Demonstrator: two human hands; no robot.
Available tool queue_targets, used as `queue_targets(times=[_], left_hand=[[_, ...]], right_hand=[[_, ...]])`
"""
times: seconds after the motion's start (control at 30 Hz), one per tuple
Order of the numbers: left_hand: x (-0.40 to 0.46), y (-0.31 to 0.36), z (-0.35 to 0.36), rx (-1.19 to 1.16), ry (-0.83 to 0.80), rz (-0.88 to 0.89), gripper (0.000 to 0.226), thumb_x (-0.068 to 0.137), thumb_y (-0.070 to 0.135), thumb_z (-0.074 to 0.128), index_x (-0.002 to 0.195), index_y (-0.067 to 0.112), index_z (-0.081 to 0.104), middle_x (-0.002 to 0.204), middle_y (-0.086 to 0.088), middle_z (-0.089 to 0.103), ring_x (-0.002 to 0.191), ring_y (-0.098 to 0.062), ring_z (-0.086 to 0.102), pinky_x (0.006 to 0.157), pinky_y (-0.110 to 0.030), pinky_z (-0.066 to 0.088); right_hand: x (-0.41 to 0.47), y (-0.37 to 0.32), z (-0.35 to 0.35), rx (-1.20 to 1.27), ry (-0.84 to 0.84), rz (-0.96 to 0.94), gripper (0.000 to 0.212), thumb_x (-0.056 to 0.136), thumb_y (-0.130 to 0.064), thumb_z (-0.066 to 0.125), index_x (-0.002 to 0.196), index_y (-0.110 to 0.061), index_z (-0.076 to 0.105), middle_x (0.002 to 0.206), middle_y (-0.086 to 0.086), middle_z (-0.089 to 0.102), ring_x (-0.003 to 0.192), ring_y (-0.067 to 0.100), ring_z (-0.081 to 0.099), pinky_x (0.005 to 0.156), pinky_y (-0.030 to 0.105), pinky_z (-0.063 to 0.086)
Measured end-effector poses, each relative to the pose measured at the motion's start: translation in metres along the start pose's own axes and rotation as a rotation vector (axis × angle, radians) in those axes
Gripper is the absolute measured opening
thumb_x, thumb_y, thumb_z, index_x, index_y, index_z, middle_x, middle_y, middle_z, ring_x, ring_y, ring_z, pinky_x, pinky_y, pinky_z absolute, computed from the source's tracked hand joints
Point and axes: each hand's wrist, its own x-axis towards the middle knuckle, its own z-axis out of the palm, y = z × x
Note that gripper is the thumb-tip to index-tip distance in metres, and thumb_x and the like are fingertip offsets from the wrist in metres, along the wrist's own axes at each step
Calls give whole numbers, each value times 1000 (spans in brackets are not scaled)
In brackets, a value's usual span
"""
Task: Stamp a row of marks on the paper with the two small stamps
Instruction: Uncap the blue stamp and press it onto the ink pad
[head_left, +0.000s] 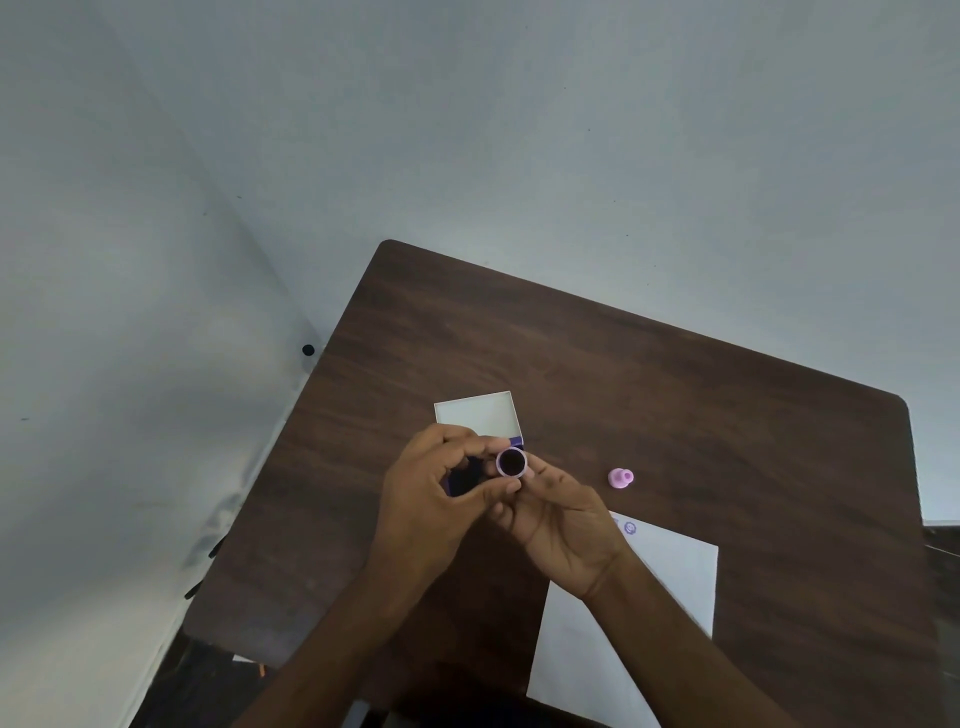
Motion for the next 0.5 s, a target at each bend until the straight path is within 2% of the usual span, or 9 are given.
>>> queue_targets(times=[0.13, 0.33, 0.43, 0.5], left_hand=[[-1, 0, 2, -17, 15, -16, 39, 70, 44, 74, 107, 31, 70, 103, 23, 61, 100, -7, 62, 85, -17, 52], [-4, -7, 7, -97, 8, -67, 31, 73, 30, 79, 102, 32, 69, 102, 20, 63, 97, -2, 61, 80, -13, 50], [-6, -14, 10, -138, 8, -79, 30, 74, 25, 80, 100, 34, 67, 101, 18, 65, 95, -1, 60, 77, -11, 49], [-8, -20, 14, -146, 14, -92, 29, 74, 29, 79, 99, 36, 66, 101, 18, 65, 95, -5, 62, 79, -11, 50]], right_hand=[[-1, -1, 0, -8, -32, 1, 49, 83, -11, 70, 126, 4, 52, 108, 17, 58, 81, 17, 62, 81, 37, 55], [-1, 1, -7, -82, 3, 20, 45, 84, -16, 71, 124, -1, 58, 115, 16, 57, 88, 19, 60, 80, 33, 54], [-1, 0, -12, -162, 22, 31, 36, 92, -13, 59, 125, 0, 57, 116, 19, 56, 93, 23, 56, 78, 32, 54], [0, -4, -15, -244, 51, 30, 31, 93, -10, 53, 122, 2, 60, 113, 20, 59, 90, 23, 60, 75, 31, 55]])
